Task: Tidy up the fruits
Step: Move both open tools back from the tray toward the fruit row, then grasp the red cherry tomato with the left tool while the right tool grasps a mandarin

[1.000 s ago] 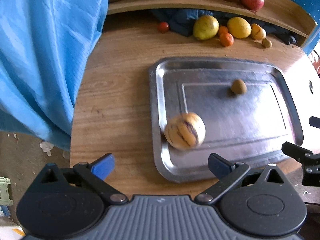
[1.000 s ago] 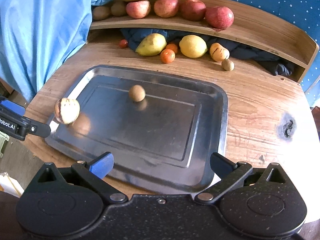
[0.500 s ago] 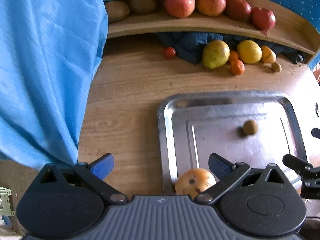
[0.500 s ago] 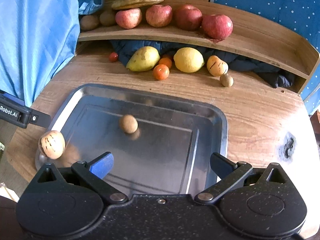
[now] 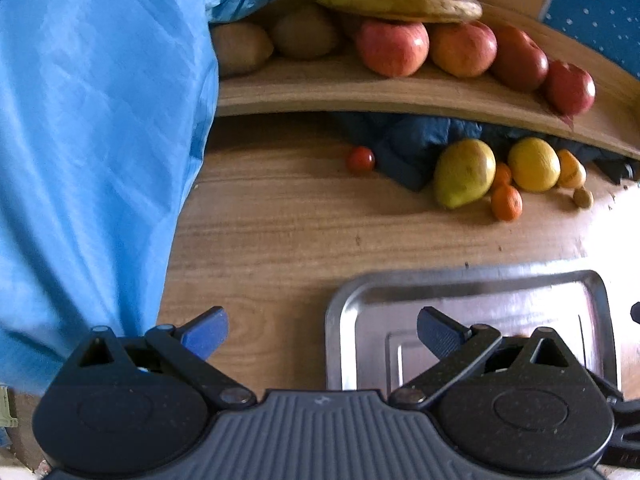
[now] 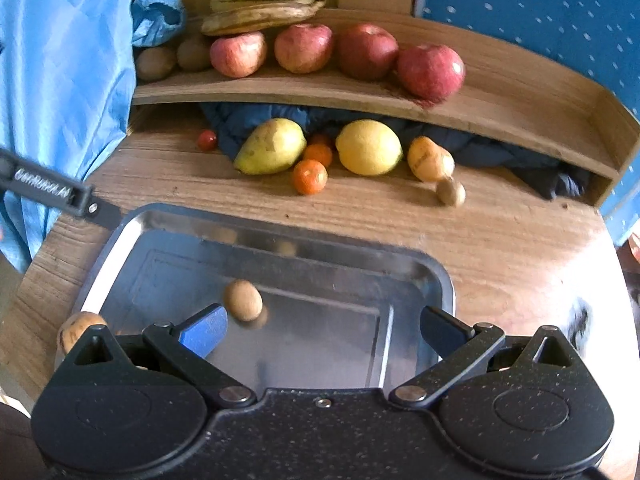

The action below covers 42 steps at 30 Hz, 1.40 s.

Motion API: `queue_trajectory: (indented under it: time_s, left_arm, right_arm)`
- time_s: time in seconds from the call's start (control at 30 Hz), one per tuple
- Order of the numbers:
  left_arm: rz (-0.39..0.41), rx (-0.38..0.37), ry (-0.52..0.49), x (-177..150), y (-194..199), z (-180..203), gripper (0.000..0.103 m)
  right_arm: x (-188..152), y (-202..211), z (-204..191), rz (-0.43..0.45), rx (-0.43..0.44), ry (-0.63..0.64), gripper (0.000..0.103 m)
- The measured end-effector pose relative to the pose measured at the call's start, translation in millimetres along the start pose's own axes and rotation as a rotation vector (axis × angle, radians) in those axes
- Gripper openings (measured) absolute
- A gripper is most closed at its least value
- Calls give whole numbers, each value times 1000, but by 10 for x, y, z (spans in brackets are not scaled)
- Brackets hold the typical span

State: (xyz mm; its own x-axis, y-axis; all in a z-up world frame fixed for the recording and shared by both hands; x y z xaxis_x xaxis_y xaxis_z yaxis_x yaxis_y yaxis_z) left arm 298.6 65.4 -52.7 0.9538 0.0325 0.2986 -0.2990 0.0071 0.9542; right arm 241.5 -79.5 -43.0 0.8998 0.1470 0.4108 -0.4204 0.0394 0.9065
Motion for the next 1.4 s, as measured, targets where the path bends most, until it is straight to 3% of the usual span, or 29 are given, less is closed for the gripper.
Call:
queue_trajectory:
  time_s: [0.43,0.67,1.0,1.4]
  left_arm:
    - [-2,-26,-20,517,-281,-26,102]
    - [-25,-77,-48,745,-499,0,102]
    - [-17,-127,-47,965,-736,-37,102]
    - [-12,-228,-61,1129,-892,-72,99]
  right_arm:
    - [460,-231,-84,26,-25,19,102]
    - [570,-409,-121,-2,-50,-31,102]
    - [658,-585,-125,-15,-98,-88,102]
    - [828,-846,-173,-23,-73,-115,96]
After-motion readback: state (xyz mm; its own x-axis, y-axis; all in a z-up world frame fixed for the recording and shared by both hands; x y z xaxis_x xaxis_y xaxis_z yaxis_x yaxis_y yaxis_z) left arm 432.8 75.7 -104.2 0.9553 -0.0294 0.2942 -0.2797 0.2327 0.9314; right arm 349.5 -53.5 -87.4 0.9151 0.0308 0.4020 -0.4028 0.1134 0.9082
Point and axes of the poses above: each gripper's, at about its wrist camera, not at the fingertips, and y roughly against the way its jaws point, z to its right, x to its top, the point moved 1 cm from there along -y, roughly the way its jaws point, and after that the axes turned 4 degrees about -z, right-handed, at the moved point
